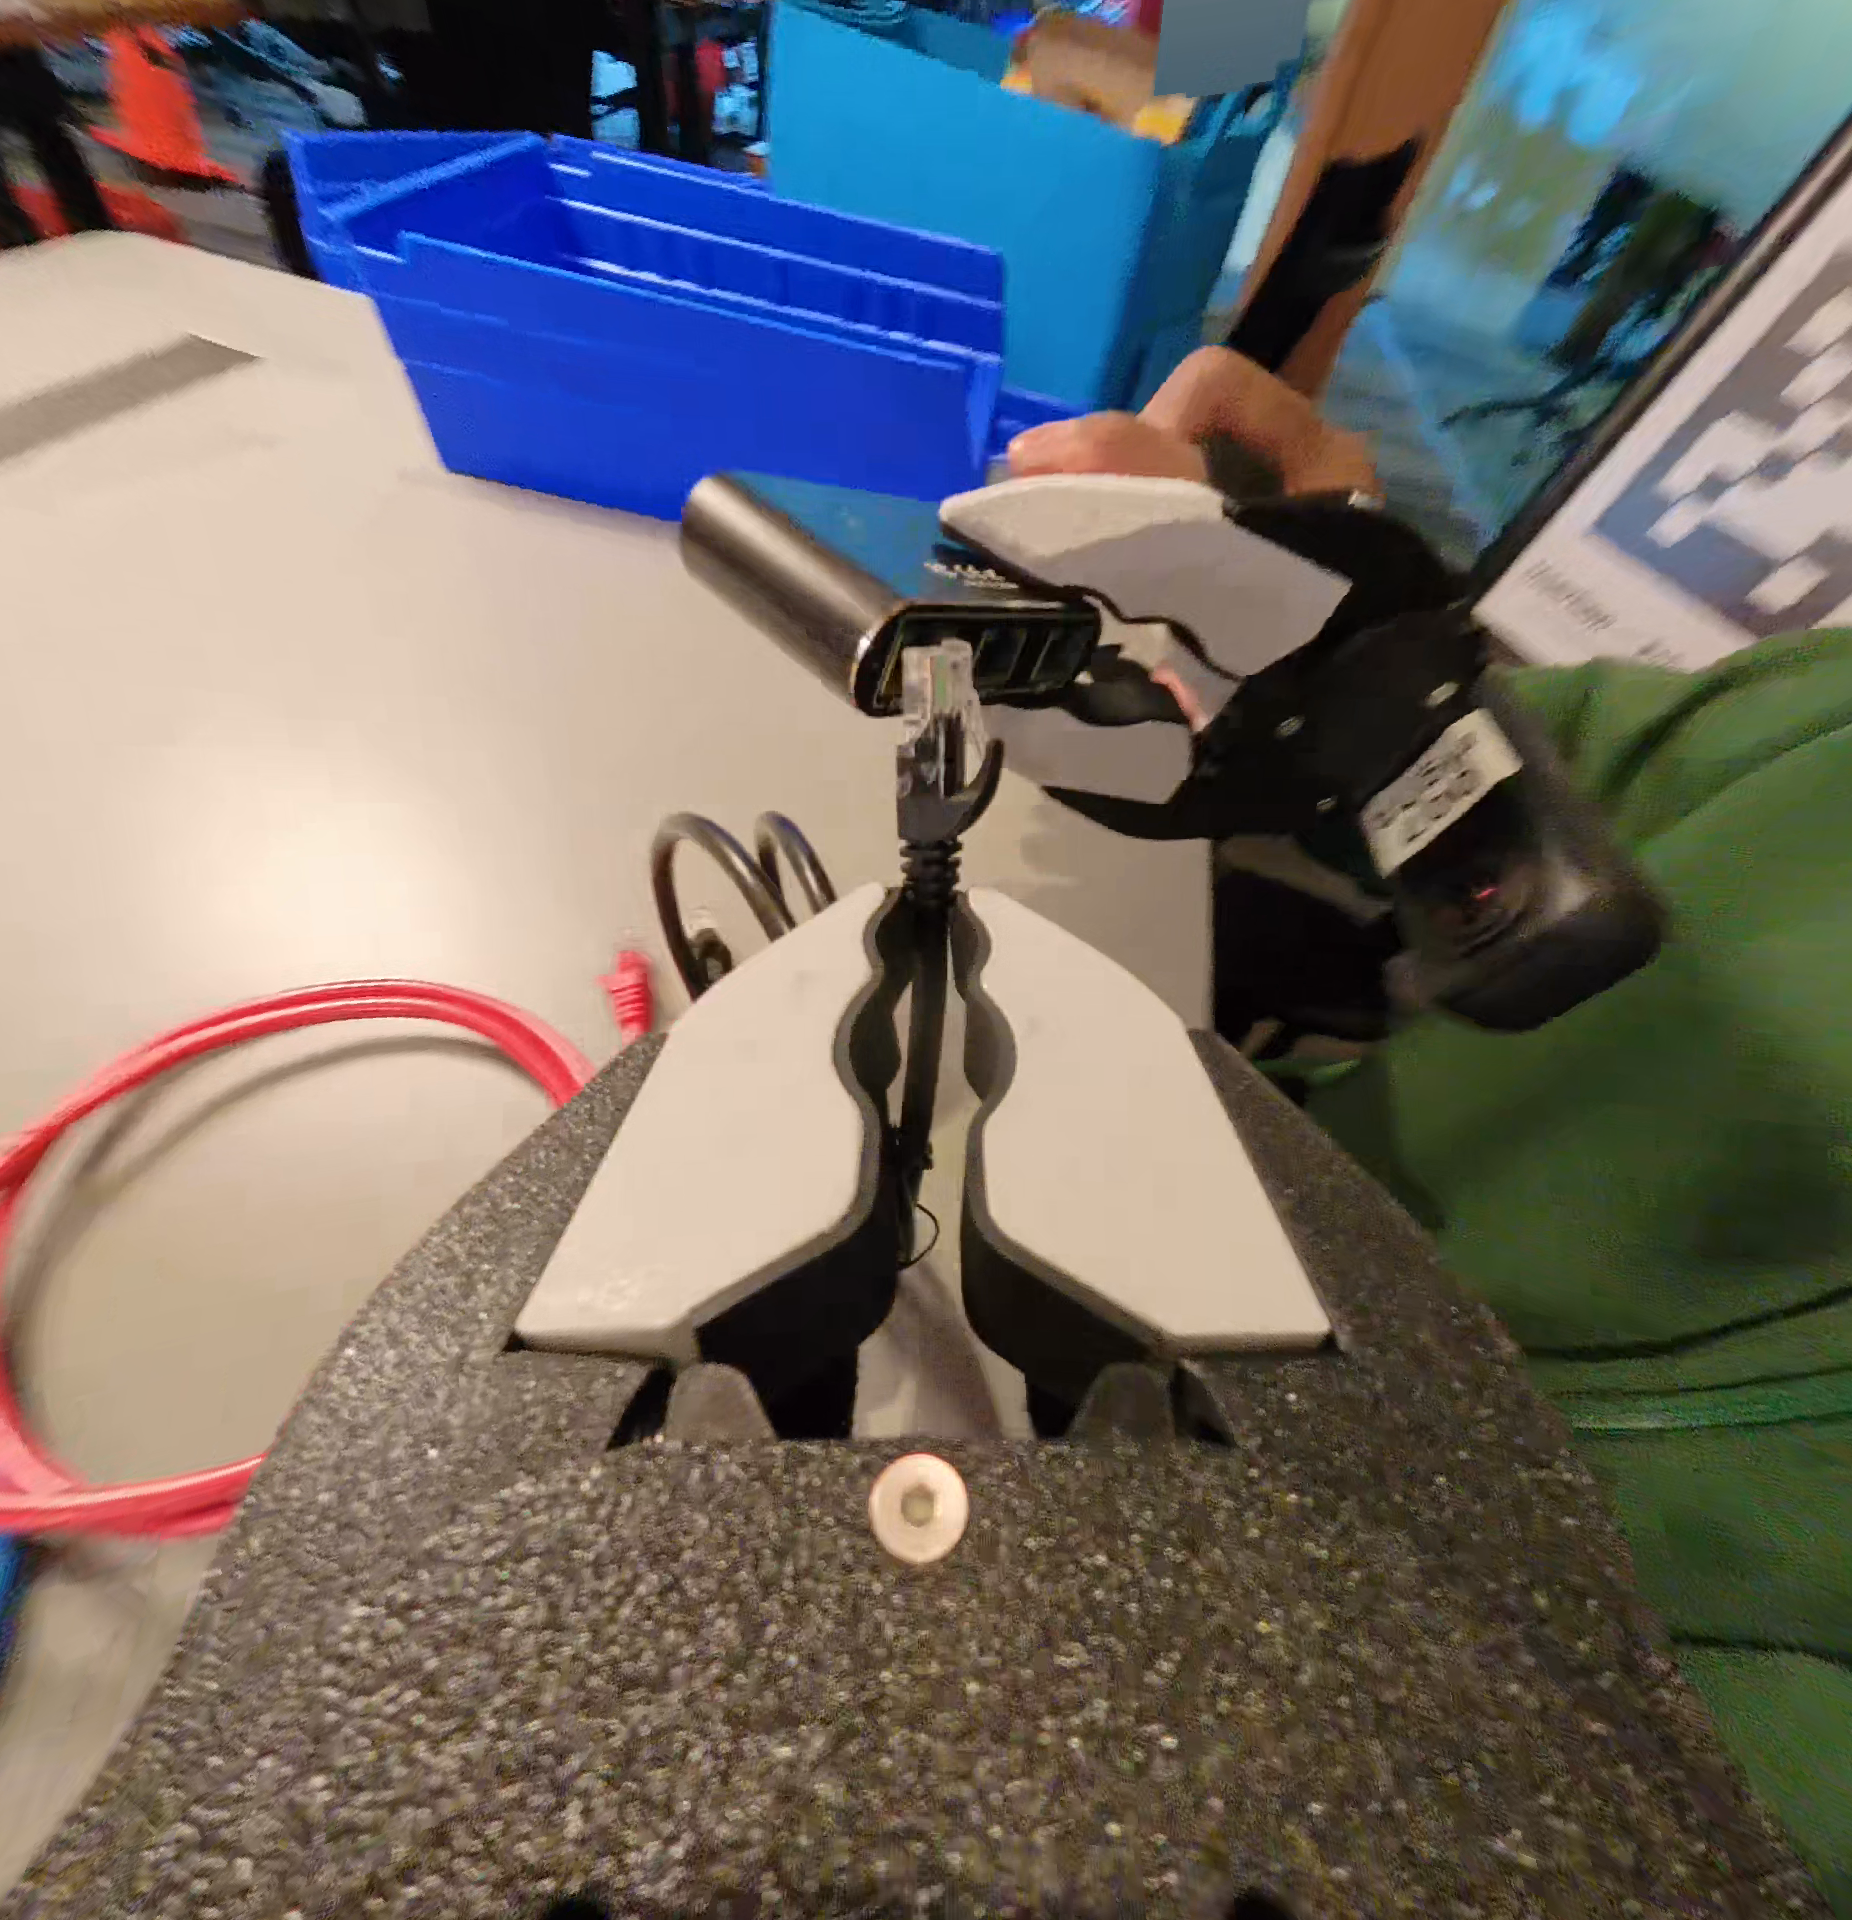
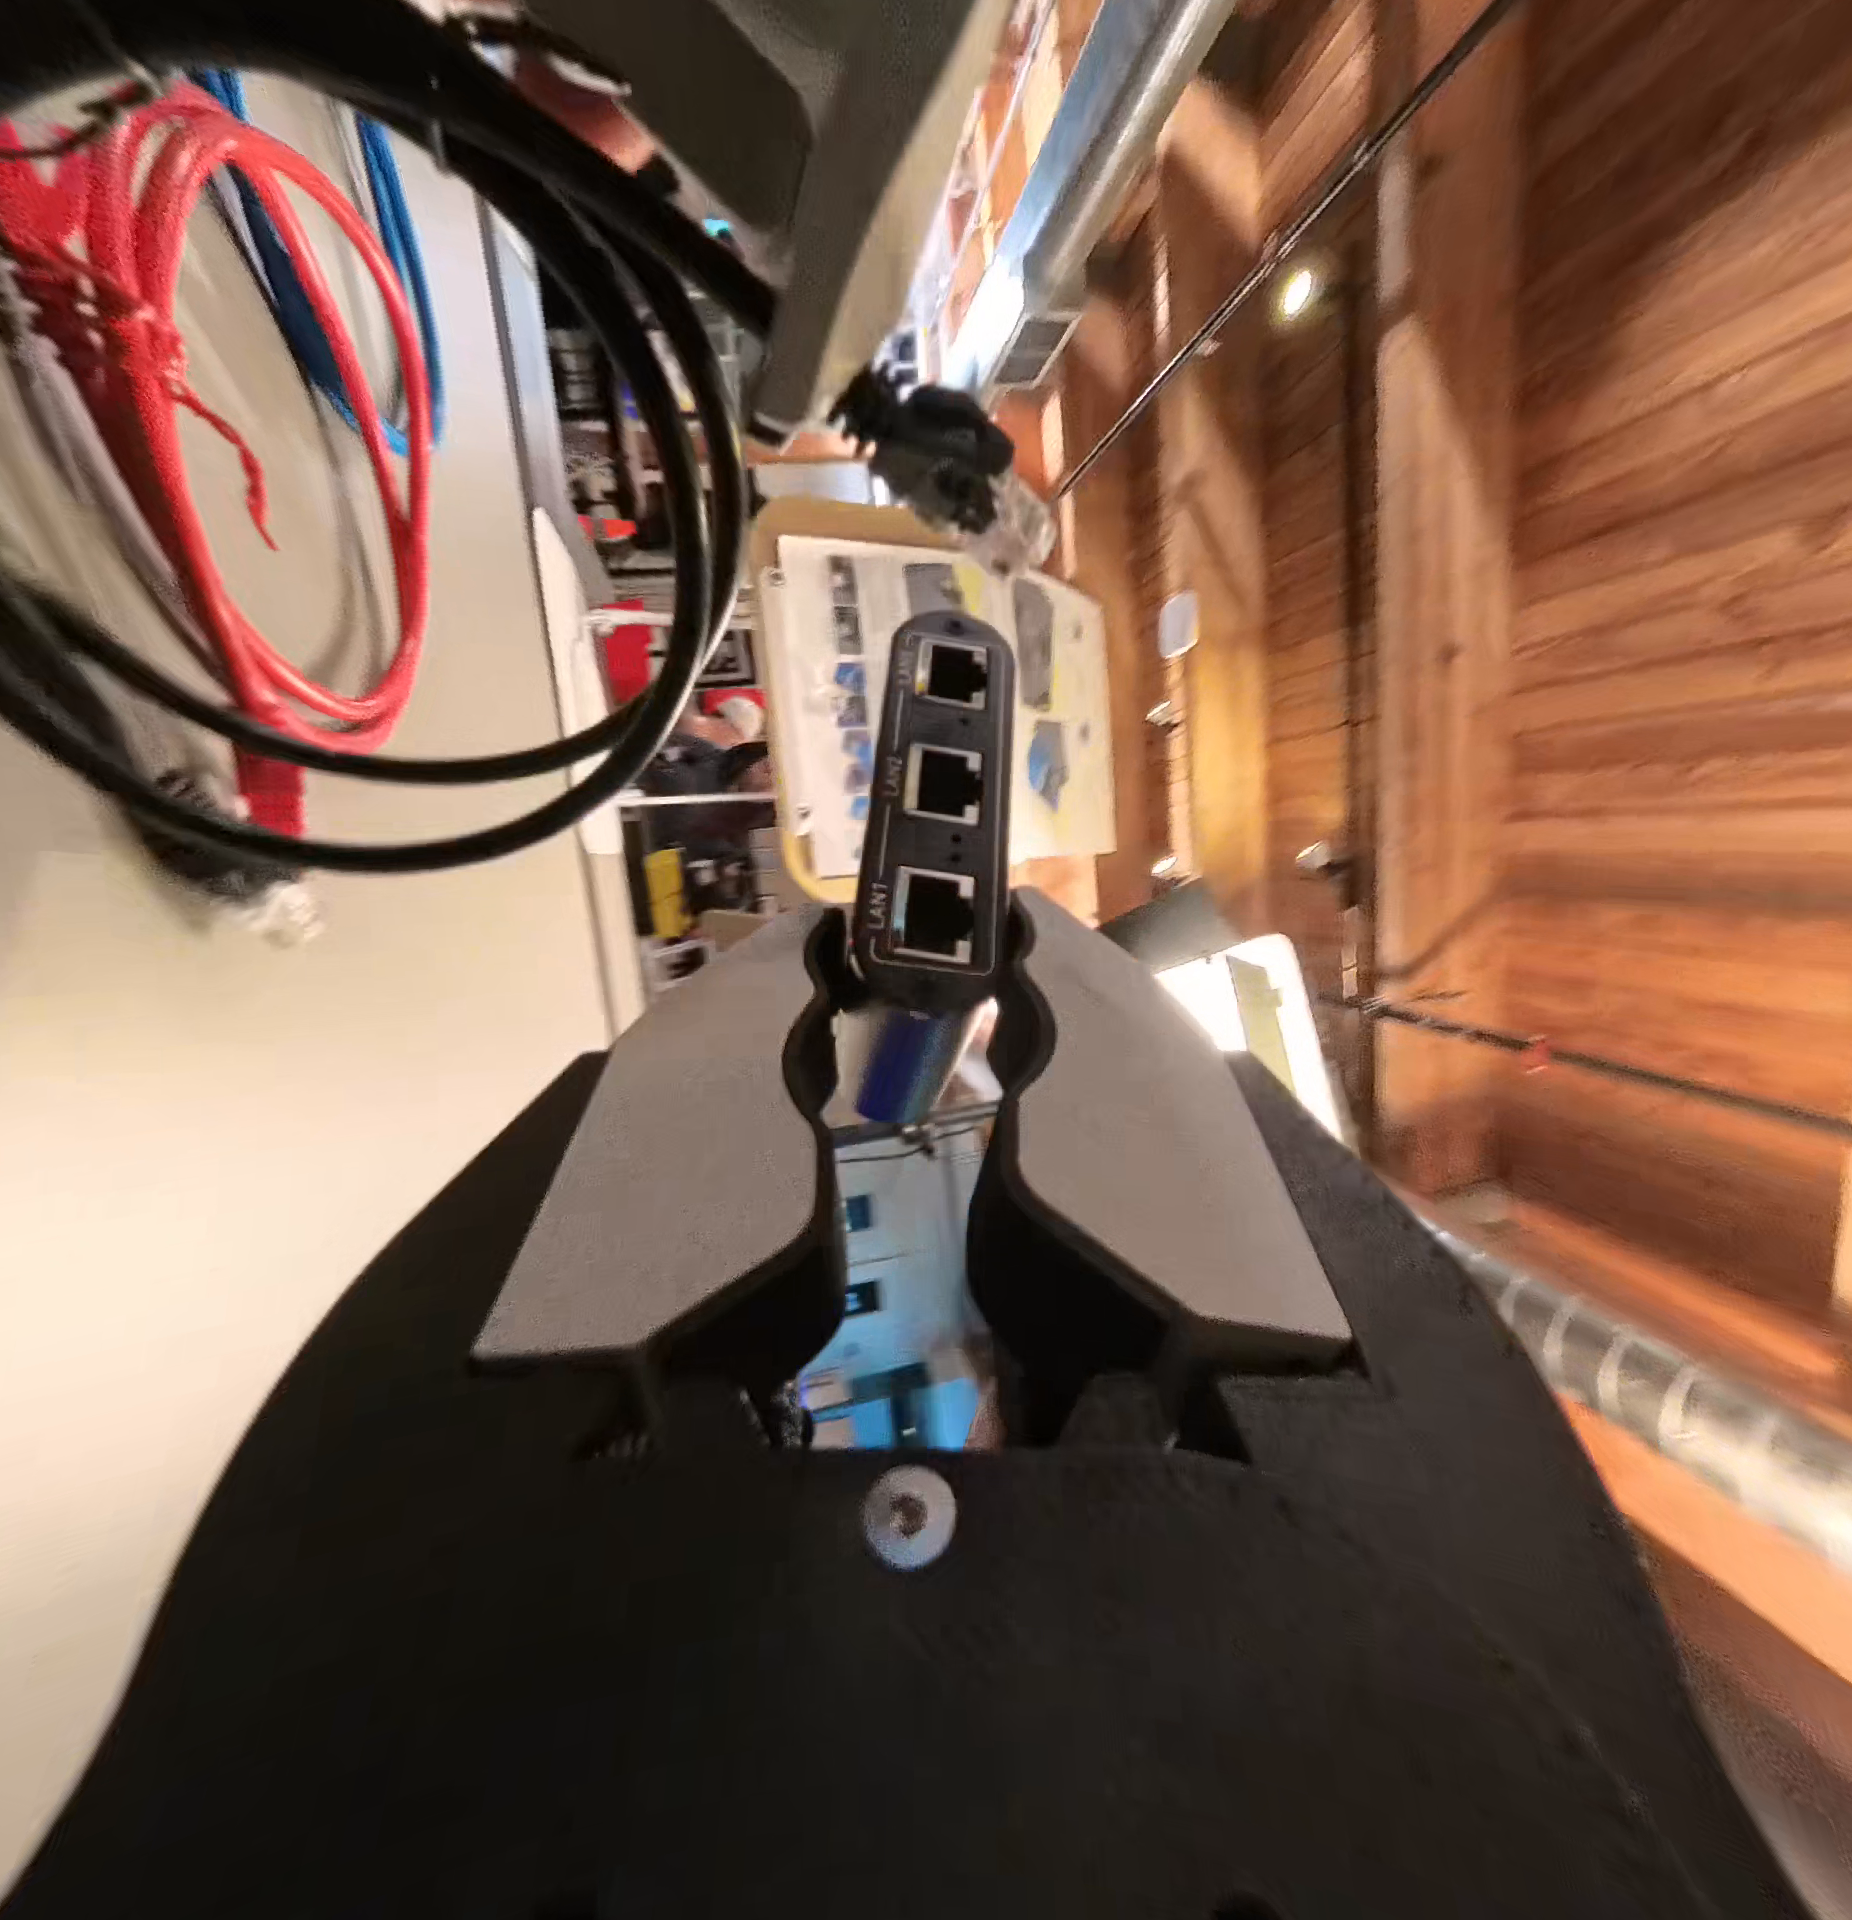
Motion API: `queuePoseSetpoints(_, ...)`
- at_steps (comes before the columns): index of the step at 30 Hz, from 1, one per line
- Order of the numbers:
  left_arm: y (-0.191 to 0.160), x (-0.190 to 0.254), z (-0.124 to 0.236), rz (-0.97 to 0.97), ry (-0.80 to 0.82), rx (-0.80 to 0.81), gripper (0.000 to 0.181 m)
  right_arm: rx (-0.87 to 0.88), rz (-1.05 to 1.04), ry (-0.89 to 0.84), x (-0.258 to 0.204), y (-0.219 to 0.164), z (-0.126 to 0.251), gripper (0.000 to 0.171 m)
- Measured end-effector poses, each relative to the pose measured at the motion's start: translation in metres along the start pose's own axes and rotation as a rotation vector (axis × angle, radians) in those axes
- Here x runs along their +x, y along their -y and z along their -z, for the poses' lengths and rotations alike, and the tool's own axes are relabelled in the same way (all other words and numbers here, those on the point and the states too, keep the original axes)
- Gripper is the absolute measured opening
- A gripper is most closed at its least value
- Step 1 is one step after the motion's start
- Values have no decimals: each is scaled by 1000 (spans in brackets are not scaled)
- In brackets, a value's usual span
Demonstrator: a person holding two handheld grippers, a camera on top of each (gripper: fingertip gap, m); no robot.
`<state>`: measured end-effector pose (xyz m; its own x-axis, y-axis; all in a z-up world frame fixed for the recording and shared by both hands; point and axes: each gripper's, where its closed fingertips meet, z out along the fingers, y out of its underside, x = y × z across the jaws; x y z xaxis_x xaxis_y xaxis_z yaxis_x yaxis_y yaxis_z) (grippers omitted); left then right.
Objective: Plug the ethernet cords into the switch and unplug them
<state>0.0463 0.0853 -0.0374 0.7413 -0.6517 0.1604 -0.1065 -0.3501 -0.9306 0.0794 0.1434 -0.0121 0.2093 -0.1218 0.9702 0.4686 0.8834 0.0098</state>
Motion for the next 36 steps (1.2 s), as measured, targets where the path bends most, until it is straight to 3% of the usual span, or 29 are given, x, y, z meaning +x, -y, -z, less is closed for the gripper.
queuePoseSetpoints(1,0,3,-1,49,-48,15,8,8,33,-25,3,1,-1,27)
queuePoseSetpoints(8,-5,19,-7,272,-256,60,8,65,200,-132,12,9,-7,27)
queuePoseSetpoints(19,-14,13,-9,414,-300,92,7,162,346,-173,9,15,-9,27)
queuePoseSetpoints(36,-36,0,-12,429,-332,-34,8,530,569,35,-17,39,-5,26)
